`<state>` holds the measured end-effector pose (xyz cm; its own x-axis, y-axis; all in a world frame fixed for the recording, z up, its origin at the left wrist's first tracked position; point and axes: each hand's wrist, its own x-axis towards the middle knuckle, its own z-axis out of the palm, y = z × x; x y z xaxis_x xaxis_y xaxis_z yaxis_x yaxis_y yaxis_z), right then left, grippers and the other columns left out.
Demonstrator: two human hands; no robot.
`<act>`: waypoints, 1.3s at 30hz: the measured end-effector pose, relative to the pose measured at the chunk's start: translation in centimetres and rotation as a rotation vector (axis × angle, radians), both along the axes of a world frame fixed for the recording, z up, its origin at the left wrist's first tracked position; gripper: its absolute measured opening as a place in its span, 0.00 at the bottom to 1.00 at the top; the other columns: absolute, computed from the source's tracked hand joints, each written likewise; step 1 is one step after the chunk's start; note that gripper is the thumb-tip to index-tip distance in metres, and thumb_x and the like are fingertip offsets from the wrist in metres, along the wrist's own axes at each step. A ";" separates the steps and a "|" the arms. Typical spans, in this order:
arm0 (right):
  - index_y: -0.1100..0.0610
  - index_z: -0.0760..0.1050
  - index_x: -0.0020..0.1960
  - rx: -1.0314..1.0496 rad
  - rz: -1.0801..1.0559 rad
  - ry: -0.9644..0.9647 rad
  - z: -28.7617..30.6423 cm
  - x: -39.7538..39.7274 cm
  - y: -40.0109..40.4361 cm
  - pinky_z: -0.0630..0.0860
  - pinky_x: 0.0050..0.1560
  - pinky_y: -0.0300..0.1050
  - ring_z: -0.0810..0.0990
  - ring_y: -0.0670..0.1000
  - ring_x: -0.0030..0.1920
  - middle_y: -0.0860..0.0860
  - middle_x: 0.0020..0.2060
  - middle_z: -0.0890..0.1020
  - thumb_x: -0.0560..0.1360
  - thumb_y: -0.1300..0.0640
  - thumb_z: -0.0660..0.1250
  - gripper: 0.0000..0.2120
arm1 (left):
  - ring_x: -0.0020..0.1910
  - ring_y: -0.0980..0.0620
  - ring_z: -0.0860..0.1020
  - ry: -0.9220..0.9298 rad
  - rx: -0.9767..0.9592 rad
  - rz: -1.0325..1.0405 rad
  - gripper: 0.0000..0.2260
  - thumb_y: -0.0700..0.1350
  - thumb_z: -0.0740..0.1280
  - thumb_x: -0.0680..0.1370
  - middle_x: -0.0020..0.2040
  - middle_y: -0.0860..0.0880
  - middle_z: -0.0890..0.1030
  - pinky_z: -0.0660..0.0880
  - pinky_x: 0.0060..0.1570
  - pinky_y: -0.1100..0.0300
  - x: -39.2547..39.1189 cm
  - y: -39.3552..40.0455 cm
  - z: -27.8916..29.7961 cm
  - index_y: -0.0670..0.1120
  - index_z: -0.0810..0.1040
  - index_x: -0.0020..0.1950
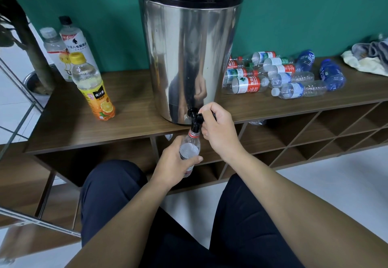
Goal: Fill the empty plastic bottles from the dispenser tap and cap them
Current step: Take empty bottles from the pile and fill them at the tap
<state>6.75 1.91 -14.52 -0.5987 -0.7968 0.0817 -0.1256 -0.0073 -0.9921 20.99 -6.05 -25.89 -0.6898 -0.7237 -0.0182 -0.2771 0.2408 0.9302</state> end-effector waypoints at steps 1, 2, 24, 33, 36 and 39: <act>0.48 0.77 0.44 0.000 -0.002 0.004 0.0 0.0 0.0 0.68 0.34 0.39 0.71 0.43 0.31 0.41 0.30 0.74 0.89 0.56 0.62 0.15 | 0.60 0.61 0.83 0.000 -0.002 -0.001 0.28 0.53 0.84 0.76 0.60 0.59 0.85 0.81 0.63 0.58 0.0 0.0 0.0 0.61 0.77 0.73; 0.47 0.77 0.44 -0.001 -0.003 0.007 0.0 0.0 0.0 0.68 0.34 0.39 0.71 0.43 0.32 0.41 0.30 0.74 0.89 0.55 0.62 0.15 | 0.60 0.61 0.83 -0.001 -0.003 -0.001 0.28 0.53 0.84 0.76 0.60 0.59 0.85 0.80 0.63 0.58 0.0 0.0 0.0 0.61 0.77 0.73; 0.49 0.77 0.45 0.001 -0.010 -0.012 -0.2 0.0 -0.1 0.68 0.34 0.40 0.70 0.45 0.31 0.41 0.30 0.73 0.89 0.55 0.62 0.14 | 0.60 0.63 0.83 0.001 -0.019 -0.002 0.27 0.52 0.84 0.76 0.60 0.60 0.85 0.81 0.64 0.57 0.0 0.0 0.0 0.61 0.77 0.71; 0.49 0.77 0.46 0.002 -0.005 -0.008 -0.2 0.0 -0.1 0.68 0.34 0.40 0.71 0.44 0.32 0.42 0.30 0.74 0.89 0.55 0.62 0.14 | 0.63 0.62 0.83 -0.004 -0.016 -0.006 0.29 0.54 0.84 0.76 0.62 0.61 0.85 0.81 0.68 0.51 0.1 -0.1 0.0 0.61 0.77 0.73; 0.48 0.78 0.46 0.005 -0.007 -0.007 -0.1 0.0 -0.1 0.69 0.34 0.39 0.71 0.44 0.32 0.41 0.31 0.75 0.89 0.55 0.62 0.14 | 0.61 0.61 0.83 -0.005 -0.018 -0.002 0.28 0.53 0.84 0.76 0.61 0.60 0.85 0.82 0.67 0.51 0.1 0.0 0.0 0.61 0.77 0.73; 0.48 0.78 0.46 0.006 -0.009 0.001 -0.2 -0.1 -0.1 0.69 0.34 0.40 0.72 0.44 0.32 0.42 0.31 0.75 0.89 0.55 0.62 0.13 | 0.61 0.63 0.82 -0.014 -0.022 0.000 0.29 0.54 0.84 0.76 0.61 0.61 0.85 0.81 0.66 0.54 0.1 0.0 0.1 0.61 0.77 0.73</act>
<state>6.70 1.86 -14.70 -0.6056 -0.7919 0.0775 -0.1262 -0.0006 -0.9920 21.04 -6.01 -25.79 -0.6896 -0.7241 -0.0119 -0.2902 0.2613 0.9206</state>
